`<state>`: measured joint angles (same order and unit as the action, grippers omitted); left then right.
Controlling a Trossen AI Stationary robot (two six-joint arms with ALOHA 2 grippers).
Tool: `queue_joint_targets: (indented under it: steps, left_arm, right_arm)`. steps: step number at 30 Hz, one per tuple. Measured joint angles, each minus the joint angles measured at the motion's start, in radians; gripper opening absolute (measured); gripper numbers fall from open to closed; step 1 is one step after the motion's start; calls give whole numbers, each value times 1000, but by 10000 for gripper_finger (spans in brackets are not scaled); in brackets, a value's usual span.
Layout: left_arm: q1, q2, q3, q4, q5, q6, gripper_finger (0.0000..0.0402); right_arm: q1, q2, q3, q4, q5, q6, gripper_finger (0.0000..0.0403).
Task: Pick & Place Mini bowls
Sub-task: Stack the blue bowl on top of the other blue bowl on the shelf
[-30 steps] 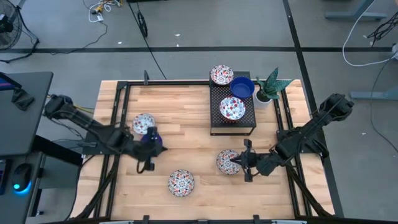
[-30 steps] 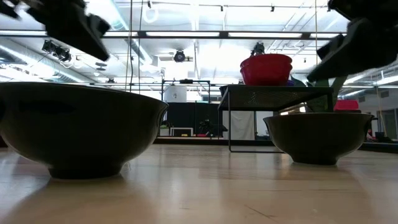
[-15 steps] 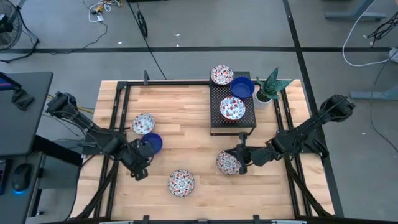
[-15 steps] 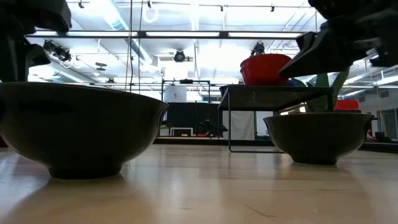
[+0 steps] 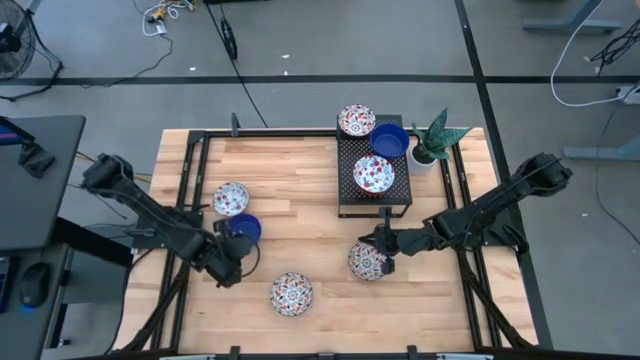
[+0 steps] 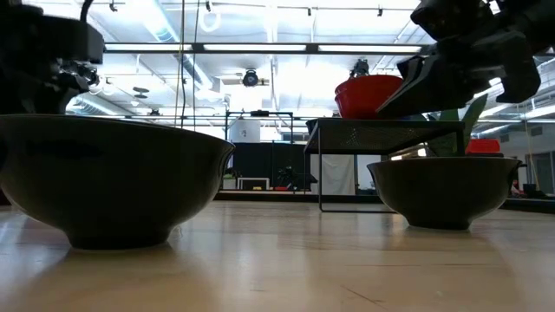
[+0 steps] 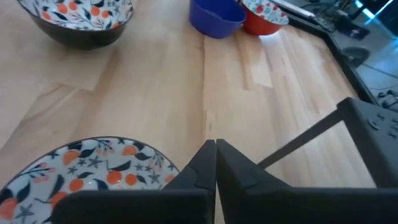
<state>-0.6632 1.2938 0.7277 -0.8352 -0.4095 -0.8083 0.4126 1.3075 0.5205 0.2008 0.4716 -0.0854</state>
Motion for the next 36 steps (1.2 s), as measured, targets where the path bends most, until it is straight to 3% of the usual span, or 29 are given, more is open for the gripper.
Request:
queue_joint_targets:
  steps: [9, 17, 25, 36]
  left_arm:
    - [51, 80, 0, 1, -4, -21, 121]
    - [118, 101, 0, 70, 21, 87, 91]
    - [159, 101, -1, 123, 43, 187, 10]
    - [163, 100, 33, 239, 9, 374, 7]
  right_arm:
    - [0, 0, 0, 0, -20, 84, 11]
    - [1, 0, 0, -9, -20, 130, 11]
    - [1, 0, 0, -16, -20, 139, 11]
    - [1, 0, 0, -15, -20, 139, 11]
